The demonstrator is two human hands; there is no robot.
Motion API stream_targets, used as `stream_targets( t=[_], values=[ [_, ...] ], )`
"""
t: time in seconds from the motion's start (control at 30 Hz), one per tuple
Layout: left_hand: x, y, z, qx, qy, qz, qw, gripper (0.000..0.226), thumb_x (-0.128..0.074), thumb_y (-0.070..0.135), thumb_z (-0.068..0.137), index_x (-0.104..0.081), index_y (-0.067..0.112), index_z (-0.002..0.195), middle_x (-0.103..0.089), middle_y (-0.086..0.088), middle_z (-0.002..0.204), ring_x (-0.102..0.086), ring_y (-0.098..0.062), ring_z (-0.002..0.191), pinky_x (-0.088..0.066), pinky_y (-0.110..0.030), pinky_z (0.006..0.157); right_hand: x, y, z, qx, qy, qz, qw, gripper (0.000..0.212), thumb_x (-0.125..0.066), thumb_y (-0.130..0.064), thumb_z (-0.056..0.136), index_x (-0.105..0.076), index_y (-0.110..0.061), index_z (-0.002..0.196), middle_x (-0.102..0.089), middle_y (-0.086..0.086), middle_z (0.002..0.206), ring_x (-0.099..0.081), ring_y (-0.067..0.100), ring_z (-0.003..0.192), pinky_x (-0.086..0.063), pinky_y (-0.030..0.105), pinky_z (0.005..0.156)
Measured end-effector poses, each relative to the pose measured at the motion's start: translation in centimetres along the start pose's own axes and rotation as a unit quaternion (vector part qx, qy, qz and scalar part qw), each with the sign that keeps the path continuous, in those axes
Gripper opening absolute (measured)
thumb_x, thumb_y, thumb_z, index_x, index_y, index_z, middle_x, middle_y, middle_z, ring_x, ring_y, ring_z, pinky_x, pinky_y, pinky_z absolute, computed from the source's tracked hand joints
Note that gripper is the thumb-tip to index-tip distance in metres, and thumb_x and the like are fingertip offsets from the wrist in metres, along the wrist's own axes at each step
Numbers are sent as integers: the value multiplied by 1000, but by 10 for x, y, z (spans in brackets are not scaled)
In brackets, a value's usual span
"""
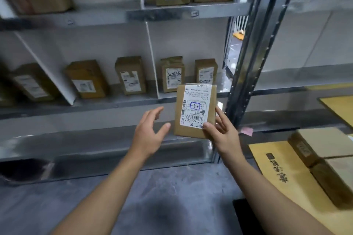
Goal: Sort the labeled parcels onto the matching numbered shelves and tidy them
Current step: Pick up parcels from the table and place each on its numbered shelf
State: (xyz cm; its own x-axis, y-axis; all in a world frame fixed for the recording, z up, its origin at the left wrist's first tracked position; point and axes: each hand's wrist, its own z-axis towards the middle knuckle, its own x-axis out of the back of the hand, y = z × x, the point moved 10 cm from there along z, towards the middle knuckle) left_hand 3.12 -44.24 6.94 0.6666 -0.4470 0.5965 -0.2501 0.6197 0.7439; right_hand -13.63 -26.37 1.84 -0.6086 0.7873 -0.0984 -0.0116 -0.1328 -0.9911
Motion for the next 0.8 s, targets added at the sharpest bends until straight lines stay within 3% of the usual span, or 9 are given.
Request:
stream_targets(
  t=[0.13, 0.33, 0.6, 0.73, 0.8],
  values=[
    [90, -29, 22, -14, 17, 162, 986, 51, -62, 35, 92, -47, 25, 139, -52, 2, 132, -50, -16, 119, -45, -39, 99, -83, -26, 29, 43, -37, 7, 998, 63, -78, -26, 88, -47, -44, 140, -64, -4, 136, -62, 13, 124, -55, 44, 100],
    [196, -59, 41, -3, 4, 381, 925, 57, -52, 46, 94, -35, 29, 146, -43, 2, 144, -40, -21, 130, -36, -40, 106, -201, -57, 54, 84, -96, 30, 991, 61, -81, -41, 81, -50, -51, 133, -60, -4, 137, -60, 16, 125, -55, 48, 99],
    [299, -56, 62, 14, 53, 445, 894, 58, -52, 45, 94, -35, 26, 146, -46, -1, 141, -42, -25, 127, -38, -44, 104, -297, -129, 81, 162, -145, 37, 975, 59, -80, -45, 79, -51, -58, 129, -60, -6, 139, -58, 13, 128, -52, 46, 103],
    [318, -43, 83, 0, 75, 456, 887, 59, -53, 44, 94, -34, 28, 147, -45, 0, 142, -42, -24, 129, -35, -43, 106, -311, -168, 106, 198, -137, 38, 970, 62, -78, -35, 86, -48, -45, 140, -59, -6, 139, -59, 12, 126, -55, 43, 100],
    [324, -38, 97, -5, 86, 459, 884, 59, -53, 45, 94, -34, 28, 147, -45, 0, 142, -42, -23, 129, -36, -43, 106, -314, -186, 124, 216, -128, 29, 968, 65, -79, -41, 84, -47, -46, 141, -58, -6, 140, -59, 13, 127, -55, 43, 100]
  ],
)
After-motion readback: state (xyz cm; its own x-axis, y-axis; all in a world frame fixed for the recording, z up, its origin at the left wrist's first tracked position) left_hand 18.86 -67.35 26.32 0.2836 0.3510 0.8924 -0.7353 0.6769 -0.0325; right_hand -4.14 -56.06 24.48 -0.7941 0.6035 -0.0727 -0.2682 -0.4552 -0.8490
